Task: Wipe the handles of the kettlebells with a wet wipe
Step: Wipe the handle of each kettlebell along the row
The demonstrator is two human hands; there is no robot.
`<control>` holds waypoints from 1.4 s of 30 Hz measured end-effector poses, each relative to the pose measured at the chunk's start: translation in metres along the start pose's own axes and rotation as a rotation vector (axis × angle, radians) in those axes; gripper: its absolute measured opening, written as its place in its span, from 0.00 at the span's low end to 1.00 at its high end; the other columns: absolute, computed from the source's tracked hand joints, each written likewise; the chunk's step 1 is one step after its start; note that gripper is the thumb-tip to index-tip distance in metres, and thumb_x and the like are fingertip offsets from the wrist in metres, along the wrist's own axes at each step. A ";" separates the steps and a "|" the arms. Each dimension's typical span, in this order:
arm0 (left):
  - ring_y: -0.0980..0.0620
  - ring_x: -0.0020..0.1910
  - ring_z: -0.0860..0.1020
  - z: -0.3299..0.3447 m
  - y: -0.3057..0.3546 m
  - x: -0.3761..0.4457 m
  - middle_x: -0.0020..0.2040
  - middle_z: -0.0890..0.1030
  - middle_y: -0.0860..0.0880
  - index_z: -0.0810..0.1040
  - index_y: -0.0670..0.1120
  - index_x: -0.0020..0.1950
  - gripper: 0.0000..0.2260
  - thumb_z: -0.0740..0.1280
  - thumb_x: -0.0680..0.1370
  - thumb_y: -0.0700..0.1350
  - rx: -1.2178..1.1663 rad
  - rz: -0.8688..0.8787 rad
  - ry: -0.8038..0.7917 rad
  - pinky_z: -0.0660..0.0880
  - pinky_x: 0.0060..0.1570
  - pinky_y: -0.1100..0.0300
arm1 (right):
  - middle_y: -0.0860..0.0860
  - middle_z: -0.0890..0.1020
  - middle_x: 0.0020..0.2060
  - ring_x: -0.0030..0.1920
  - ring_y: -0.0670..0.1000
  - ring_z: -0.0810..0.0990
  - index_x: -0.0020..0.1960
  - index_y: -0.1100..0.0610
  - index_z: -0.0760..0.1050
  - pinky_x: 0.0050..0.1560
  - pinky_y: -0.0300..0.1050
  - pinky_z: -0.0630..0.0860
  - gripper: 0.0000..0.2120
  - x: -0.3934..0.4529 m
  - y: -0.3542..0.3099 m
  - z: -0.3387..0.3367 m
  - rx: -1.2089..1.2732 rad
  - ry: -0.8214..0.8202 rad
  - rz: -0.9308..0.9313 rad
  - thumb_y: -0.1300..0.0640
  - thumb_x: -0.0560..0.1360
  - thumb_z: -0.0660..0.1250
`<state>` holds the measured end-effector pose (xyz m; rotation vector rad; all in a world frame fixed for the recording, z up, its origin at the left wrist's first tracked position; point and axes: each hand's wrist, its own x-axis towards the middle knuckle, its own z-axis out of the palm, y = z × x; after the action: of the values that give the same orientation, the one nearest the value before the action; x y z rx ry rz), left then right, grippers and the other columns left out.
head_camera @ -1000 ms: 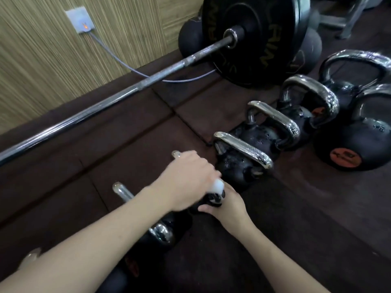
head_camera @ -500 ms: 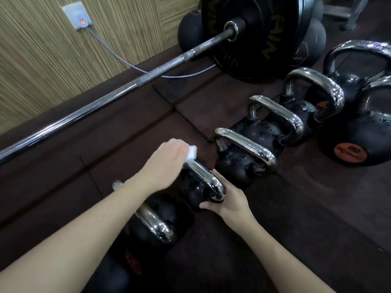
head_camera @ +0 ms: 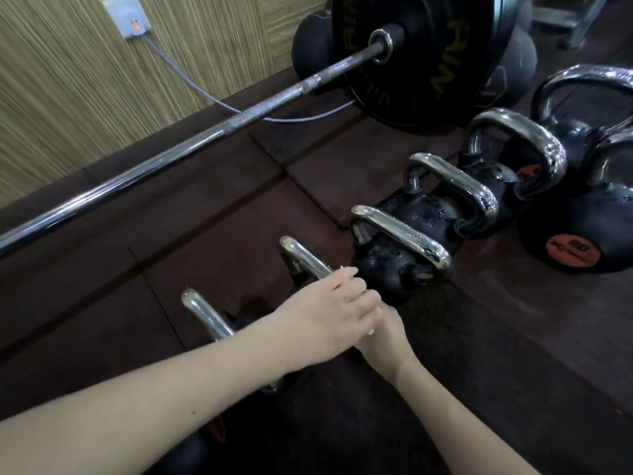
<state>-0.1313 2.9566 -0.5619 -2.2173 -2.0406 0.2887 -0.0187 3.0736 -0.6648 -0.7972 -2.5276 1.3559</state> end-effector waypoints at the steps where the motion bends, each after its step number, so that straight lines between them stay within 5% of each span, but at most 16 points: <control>1: 0.46 0.53 0.79 -0.001 -0.006 -0.002 0.53 0.80 0.50 0.78 0.48 0.60 0.13 0.59 0.80 0.46 -0.017 0.019 0.012 0.68 0.73 0.44 | 0.35 0.79 0.46 0.49 0.30 0.79 0.65 0.59 0.79 0.58 0.34 0.78 0.22 0.000 0.000 0.000 0.041 -0.019 0.018 0.59 0.73 0.78; 4: 0.46 0.57 0.79 -0.003 -0.027 -0.011 0.58 0.79 0.49 0.73 0.49 0.67 0.15 0.59 0.83 0.53 -0.027 0.037 0.083 0.64 0.75 0.43 | 0.39 0.85 0.52 0.56 0.41 0.83 0.68 0.51 0.78 0.59 0.42 0.80 0.36 0.001 -0.006 -0.001 0.172 -0.028 0.075 0.51 0.63 0.86; 8: 0.45 0.60 0.77 -0.009 -0.050 -0.023 0.54 0.80 0.50 0.77 0.52 0.58 0.11 0.56 0.85 0.49 -0.236 -0.295 0.141 0.66 0.71 0.42 | 0.38 0.80 0.68 0.69 0.39 0.77 0.75 0.41 0.71 0.72 0.40 0.72 0.48 0.004 -0.004 0.001 0.143 -0.018 0.017 0.46 0.59 0.87; 11: 0.46 0.55 0.75 -0.013 -0.062 -0.014 0.54 0.78 0.47 0.78 0.50 0.52 0.13 0.54 0.87 0.48 -0.900 -0.843 0.120 0.71 0.60 0.50 | 0.38 0.78 0.71 0.72 0.39 0.74 0.76 0.40 0.69 0.76 0.46 0.69 0.50 0.002 -0.002 0.000 0.216 -0.023 0.008 0.47 0.58 0.87; 14: 0.48 0.35 0.70 -0.011 -0.063 0.001 0.39 0.75 0.44 0.80 0.49 0.36 0.20 0.56 0.83 0.52 -1.553 -1.435 0.237 0.67 0.37 0.56 | 0.41 0.78 0.71 0.72 0.39 0.74 0.74 0.37 0.69 0.77 0.46 0.69 0.49 0.001 -0.002 0.002 0.222 0.000 -0.022 0.49 0.58 0.88; 16: 0.49 0.30 0.67 -0.008 -0.059 0.013 0.28 0.71 0.47 0.79 0.49 0.25 0.26 0.56 0.81 0.48 -1.729 -1.624 0.377 0.64 0.33 0.58 | 0.40 0.77 0.72 0.72 0.38 0.74 0.72 0.32 0.68 0.76 0.43 0.68 0.48 0.001 -0.002 0.002 0.232 0.000 -0.024 0.50 0.58 0.88; 17: 0.49 0.30 0.69 -0.007 -0.056 0.018 0.28 0.73 0.48 0.81 0.50 0.28 0.25 0.55 0.82 0.47 -1.757 -1.662 0.470 0.66 0.33 0.57 | 0.40 0.77 0.72 0.72 0.38 0.74 0.72 0.33 0.69 0.76 0.41 0.68 0.48 0.001 -0.002 0.001 0.227 0.001 -0.025 0.51 0.58 0.88; 19: 0.47 0.35 0.73 -0.010 -0.047 0.026 0.39 0.77 0.48 0.81 0.50 0.42 0.18 0.54 0.83 0.47 -1.599 -1.638 0.562 0.71 0.39 0.54 | 0.39 0.77 0.71 0.72 0.37 0.73 0.75 0.37 0.70 0.74 0.37 0.68 0.49 0.003 -0.003 0.002 0.212 0.007 -0.021 0.50 0.58 0.88; 21: 0.46 0.38 0.71 -0.011 -0.037 0.024 0.37 0.71 0.53 0.69 0.52 0.36 0.12 0.55 0.78 0.44 -1.154 -1.349 0.584 0.70 0.42 0.52 | 0.37 0.77 0.71 0.71 0.36 0.73 0.76 0.39 0.70 0.73 0.34 0.68 0.50 0.003 -0.004 0.001 0.188 0.008 -0.022 0.49 0.59 0.88; 24: 0.41 0.62 0.73 -0.011 -0.017 0.016 0.42 0.73 0.53 0.70 0.53 0.38 0.10 0.61 0.79 0.43 -0.361 -0.795 0.181 0.68 0.70 0.39 | 0.33 0.79 0.65 0.65 0.31 0.73 0.74 0.41 0.72 0.64 0.24 0.67 0.45 0.005 -0.005 -0.002 0.132 -0.026 -0.002 0.46 0.60 0.86; 27: 0.40 0.70 0.72 -0.006 0.004 0.000 0.56 0.78 0.45 0.74 0.44 0.59 0.11 0.64 0.80 0.47 -0.152 -0.413 0.010 0.52 0.79 0.33 | 0.36 0.84 0.49 0.51 0.32 0.77 0.64 0.50 0.79 0.51 0.24 0.71 0.32 0.003 -0.006 -0.002 0.094 -0.008 0.008 0.41 0.63 0.80; 31: 0.41 0.70 0.73 -0.005 -0.006 -0.009 0.62 0.77 0.44 0.70 0.45 0.67 0.15 0.62 0.83 0.50 -0.202 -0.159 -0.031 0.50 0.81 0.37 | 0.37 0.85 0.44 0.48 0.39 0.83 0.56 0.48 0.81 0.51 0.43 0.81 0.21 0.002 0.005 0.002 0.172 0.000 0.074 0.58 0.67 0.83; 34: 0.47 0.61 0.78 -0.025 -0.028 -0.005 0.53 0.78 0.51 0.77 0.50 0.60 0.16 0.52 0.85 0.53 -0.262 -0.220 -0.044 0.49 0.81 0.39 | 0.31 0.84 0.49 0.54 0.35 0.81 0.63 0.43 0.79 0.54 0.31 0.74 0.33 0.004 -0.002 0.001 0.122 -0.016 0.048 0.48 0.60 0.87; 37: 0.47 0.58 0.77 -0.026 -0.058 -0.013 0.50 0.78 0.52 0.77 0.54 0.55 0.15 0.50 0.85 0.47 -0.312 -0.457 -0.100 0.60 0.75 0.33 | 0.36 0.79 0.68 0.69 0.37 0.76 0.75 0.39 0.71 0.72 0.37 0.71 0.48 0.005 -0.001 0.001 0.164 -0.016 0.004 0.45 0.58 0.87; 39: 0.46 0.61 0.75 -0.016 -0.075 -0.023 0.55 0.78 0.49 0.75 0.52 0.58 0.15 0.49 0.88 0.48 -0.467 -0.621 -0.120 0.63 0.74 0.38 | 0.36 0.77 0.71 0.72 0.37 0.74 0.75 0.36 0.68 0.76 0.41 0.69 0.49 0.002 0.000 0.000 0.195 -0.019 -0.021 0.46 0.59 0.87; 42: 0.42 0.57 0.77 -0.022 -0.070 -0.018 0.54 0.79 0.44 0.76 0.44 0.55 0.21 0.47 0.86 0.53 -0.255 -0.572 -0.097 0.71 0.66 0.43 | 0.36 0.77 0.70 0.71 0.37 0.74 0.75 0.35 0.68 0.75 0.42 0.70 0.49 0.002 0.001 0.000 0.194 -0.025 -0.004 0.46 0.58 0.87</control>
<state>-0.1958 2.9463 -0.5242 -1.6410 -2.7773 0.0806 -0.0203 3.0749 -0.6660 -0.7402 -2.3669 1.5886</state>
